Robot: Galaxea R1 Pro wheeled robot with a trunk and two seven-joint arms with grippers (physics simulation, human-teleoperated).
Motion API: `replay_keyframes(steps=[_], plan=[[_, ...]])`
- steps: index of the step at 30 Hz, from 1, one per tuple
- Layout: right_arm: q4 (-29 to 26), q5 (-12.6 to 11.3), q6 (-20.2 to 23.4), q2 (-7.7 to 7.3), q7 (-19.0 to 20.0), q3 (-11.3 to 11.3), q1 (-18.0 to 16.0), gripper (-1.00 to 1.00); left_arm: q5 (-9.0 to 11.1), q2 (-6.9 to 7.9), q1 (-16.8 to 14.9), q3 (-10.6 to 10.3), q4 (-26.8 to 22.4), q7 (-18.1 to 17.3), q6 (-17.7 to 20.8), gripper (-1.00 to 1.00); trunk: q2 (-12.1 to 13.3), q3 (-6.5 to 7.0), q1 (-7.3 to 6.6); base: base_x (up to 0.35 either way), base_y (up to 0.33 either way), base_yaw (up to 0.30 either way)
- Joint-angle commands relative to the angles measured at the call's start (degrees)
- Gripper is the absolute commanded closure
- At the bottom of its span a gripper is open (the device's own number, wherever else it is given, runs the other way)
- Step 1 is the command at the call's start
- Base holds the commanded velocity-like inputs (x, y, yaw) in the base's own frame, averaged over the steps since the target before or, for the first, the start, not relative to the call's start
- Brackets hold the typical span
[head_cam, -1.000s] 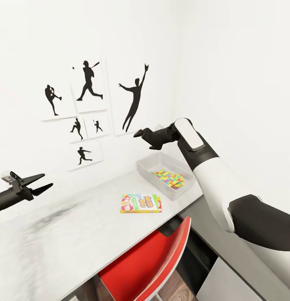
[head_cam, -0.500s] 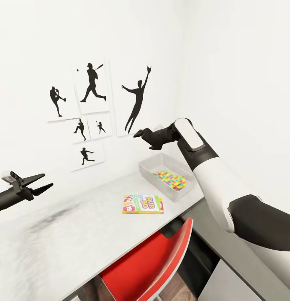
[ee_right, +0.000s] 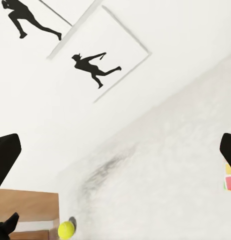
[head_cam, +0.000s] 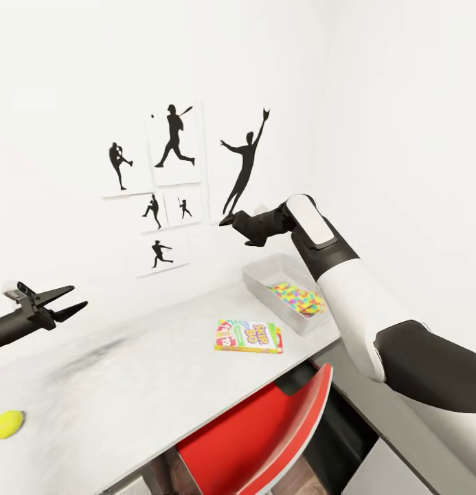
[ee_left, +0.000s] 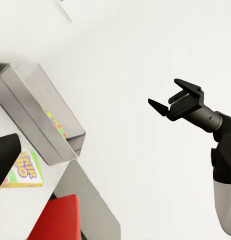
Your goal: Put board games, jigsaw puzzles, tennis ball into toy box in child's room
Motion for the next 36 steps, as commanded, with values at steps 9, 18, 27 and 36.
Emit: replay_keyframes(steps=[9, 18, 27, 36], plan=[[-0.05, -0.60, -0.01, -0.01, -0.60, 0.11, -0.06, -1.00, -0.11, -0.05, 0.08, -0.01, 0.01, -0.27, 0.61, -1.00, -0.13, -0.14, 0.04, 0.000, 0.000, 0.189], [0.00, -0.53, -0.12, -0.11, -0.62, 0.14, -0.06, -1.00, -0.11, 0.01, 0.55, -2.53, 0.01, -0.27, 0.61, -1.00, -0.13, -0.14, 0.04, -0.077, 0.013, 0.024], [0.26, -0.51, -0.08, -0.12, -0.76, 0.17, -0.06, -1.00, -0.14, -0.03, 0.61, -3.87, 0.06, -0.27, -0.53, -1.00, -0.13, -0.14, 0.04, -0.031, 0.009, 0.002], [0.58, -0.38, -0.12, 0.27, -1.37, 1.42, -0.08, -1.00, -1.71, 0.03, 0.63, -4.33, 0.10, -0.27, -1.08, -1.00, -0.13, -0.14, 0.04, -0.004, 0.001, 0.000]])
